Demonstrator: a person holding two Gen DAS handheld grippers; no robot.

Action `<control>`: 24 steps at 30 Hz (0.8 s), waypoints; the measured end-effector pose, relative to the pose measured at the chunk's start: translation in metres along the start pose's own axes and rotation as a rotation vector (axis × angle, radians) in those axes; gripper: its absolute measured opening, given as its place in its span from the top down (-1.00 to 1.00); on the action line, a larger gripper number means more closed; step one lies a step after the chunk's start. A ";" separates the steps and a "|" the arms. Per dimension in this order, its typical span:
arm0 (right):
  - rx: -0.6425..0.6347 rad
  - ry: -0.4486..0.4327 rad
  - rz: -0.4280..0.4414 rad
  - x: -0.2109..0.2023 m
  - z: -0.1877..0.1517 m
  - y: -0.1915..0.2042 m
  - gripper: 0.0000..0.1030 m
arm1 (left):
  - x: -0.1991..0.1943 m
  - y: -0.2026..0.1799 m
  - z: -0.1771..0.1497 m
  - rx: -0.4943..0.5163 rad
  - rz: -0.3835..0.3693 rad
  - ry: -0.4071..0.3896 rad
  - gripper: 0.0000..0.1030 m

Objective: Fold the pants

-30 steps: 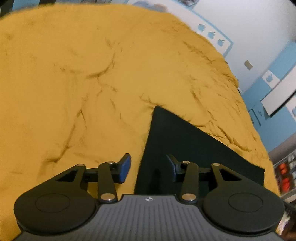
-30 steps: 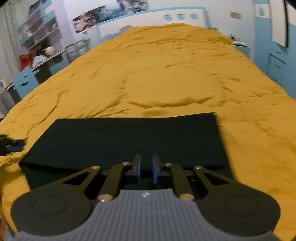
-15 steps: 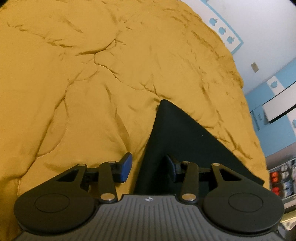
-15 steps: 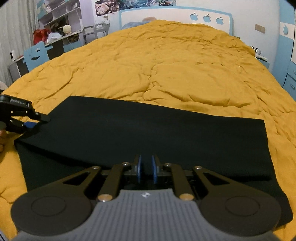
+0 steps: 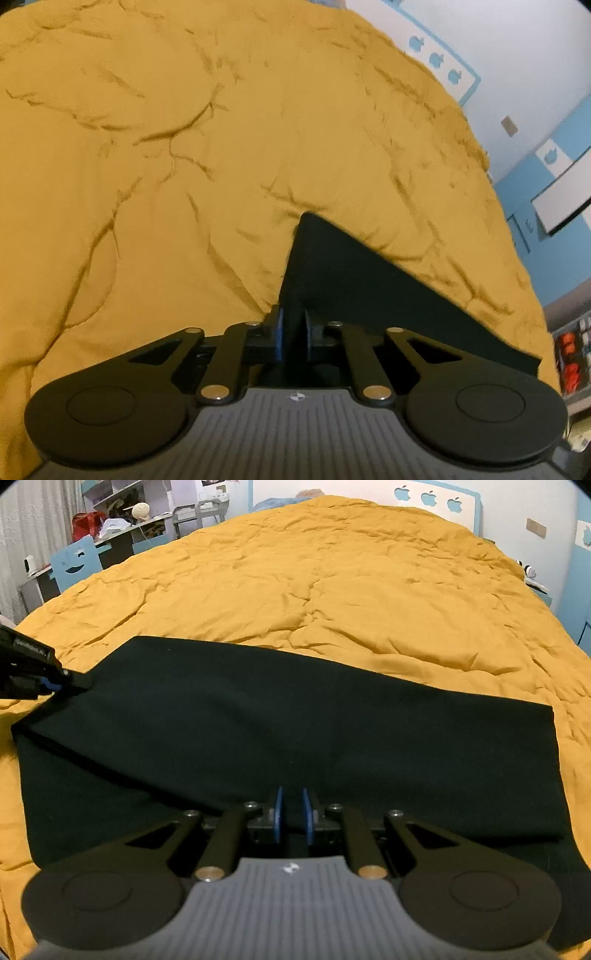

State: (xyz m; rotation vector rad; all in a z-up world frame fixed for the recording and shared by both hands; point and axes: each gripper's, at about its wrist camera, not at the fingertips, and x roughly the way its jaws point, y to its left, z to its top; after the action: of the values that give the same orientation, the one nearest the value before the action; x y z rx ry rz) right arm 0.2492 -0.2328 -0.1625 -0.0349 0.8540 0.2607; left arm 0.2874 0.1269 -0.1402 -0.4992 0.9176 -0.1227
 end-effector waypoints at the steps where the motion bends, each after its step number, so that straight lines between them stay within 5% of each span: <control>1: 0.013 -0.002 0.012 -0.002 0.002 -0.003 0.84 | -0.005 -0.003 0.001 -0.007 -0.002 -0.015 0.82; 12: 0.157 -0.100 0.046 -0.055 0.015 -0.054 0.84 | -0.065 -0.100 0.010 0.021 -0.156 -0.107 0.87; 24: 0.201 -0.140 -0.009 -0.116 0.001 -0.131 0.85 | -0.061 -0.230 -0.013 -0.003 -0.201 -0.054 0.87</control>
State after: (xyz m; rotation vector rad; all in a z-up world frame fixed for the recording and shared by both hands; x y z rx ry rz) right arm 0.2089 -0.3840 -0.0846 0.1651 0.7368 0.1657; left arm 0.2649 -0.0607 0.0045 -0.5938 0.8139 -0.2887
